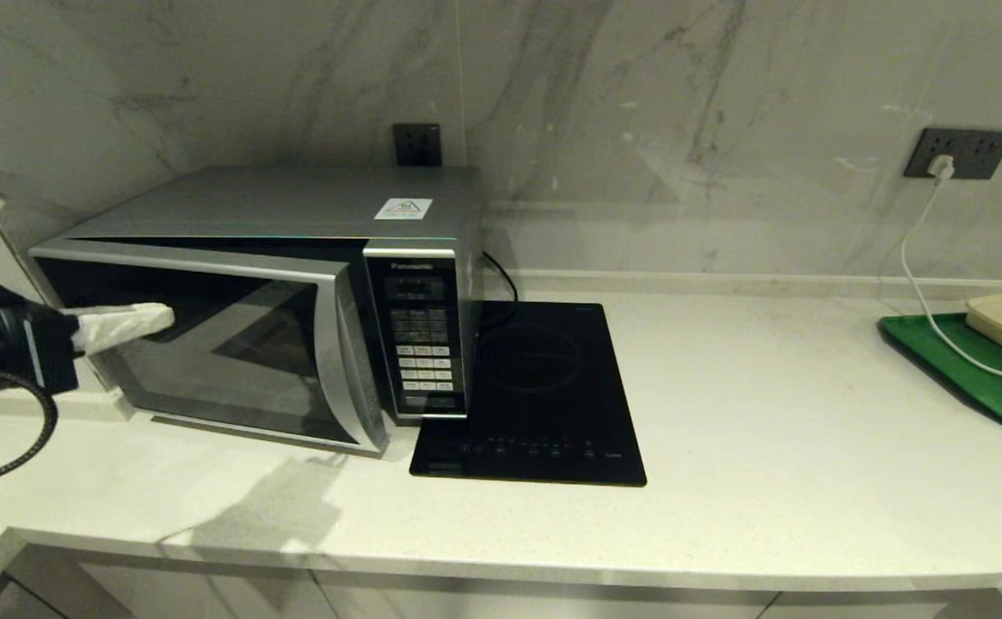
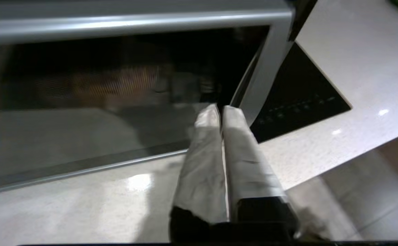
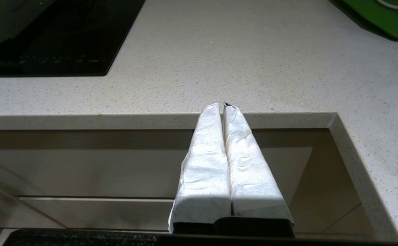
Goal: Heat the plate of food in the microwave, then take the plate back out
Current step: Open the microwave oven
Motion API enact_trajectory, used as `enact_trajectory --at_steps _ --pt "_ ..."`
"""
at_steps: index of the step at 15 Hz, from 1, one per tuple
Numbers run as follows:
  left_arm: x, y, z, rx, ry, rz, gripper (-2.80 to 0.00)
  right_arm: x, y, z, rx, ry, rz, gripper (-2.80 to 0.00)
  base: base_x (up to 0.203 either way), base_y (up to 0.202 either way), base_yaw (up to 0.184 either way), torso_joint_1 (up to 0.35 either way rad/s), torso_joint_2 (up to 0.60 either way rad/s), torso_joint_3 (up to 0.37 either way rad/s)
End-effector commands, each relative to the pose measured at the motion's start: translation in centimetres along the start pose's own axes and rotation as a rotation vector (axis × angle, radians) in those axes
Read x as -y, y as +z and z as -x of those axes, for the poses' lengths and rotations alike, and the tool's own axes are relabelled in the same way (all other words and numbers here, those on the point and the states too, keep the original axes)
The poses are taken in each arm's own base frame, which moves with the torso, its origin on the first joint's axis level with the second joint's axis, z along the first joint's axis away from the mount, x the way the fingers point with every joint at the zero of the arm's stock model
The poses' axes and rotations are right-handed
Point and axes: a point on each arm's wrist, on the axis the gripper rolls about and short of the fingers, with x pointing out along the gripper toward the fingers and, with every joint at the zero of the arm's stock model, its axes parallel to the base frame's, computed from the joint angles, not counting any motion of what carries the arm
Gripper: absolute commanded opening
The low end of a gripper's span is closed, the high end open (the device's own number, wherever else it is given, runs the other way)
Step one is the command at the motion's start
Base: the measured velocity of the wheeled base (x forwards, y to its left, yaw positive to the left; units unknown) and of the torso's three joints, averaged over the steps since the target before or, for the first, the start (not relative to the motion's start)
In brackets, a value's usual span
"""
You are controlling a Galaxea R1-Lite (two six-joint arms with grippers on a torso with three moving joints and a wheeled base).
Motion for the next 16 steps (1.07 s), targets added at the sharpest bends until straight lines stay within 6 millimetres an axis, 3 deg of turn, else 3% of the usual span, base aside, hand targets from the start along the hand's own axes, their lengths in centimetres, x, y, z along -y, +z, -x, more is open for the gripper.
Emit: enact_trajectory --at_steps 1,3,5,8,10,16 --pt "2.5 3.7 1.9 0.005 0.107 -0.042 -2.8 0.0 0.0 0.0 -0.001 0.0 0.0 -2.8 0.0 0.0 0.0 0.0 0.0 0.0" --pt "2.9 4.9 -1.0 -0.059 0.255 -0.044 -2.8 0.0 0.0 0.0 -0.001 0.0 0.0 -2.8 0.0 0.0 0.0 0.0 0.0 0.0" --pt "2.8 5.5 -5.1 -0.067 0.35 -0.056 -2.8 0.0 0.0 0.0 -0.001 0.0 0.0 -2.8 0.0 0.0 0.0 0.0 0.0 0.0" --pt "2.5 6.2 -10.1 -0.046 0.416 -0.066 -2.8 0.0 0.0 0.0 -0.001 0.0 0.0 -2.8 0.0 0.0 0.0 0.0 0.0 0.0" --pt "2.4 7.1 -12.3 -0.023 0.435 -0.045 -2.8 0.0 0.0 0.0 -0.001 -0.001 0.0 -2.8 0.0 0.0 0.0 0.0 0.0 0.0" --pt "4.7 9.2 -14.0 -0.095 0.389 0.003 -2.8 0.0 0.0 0.0 -0.001 0.0 0.0 -2.8 0.0 0.0 0.0 0.0 0.0 0.0"
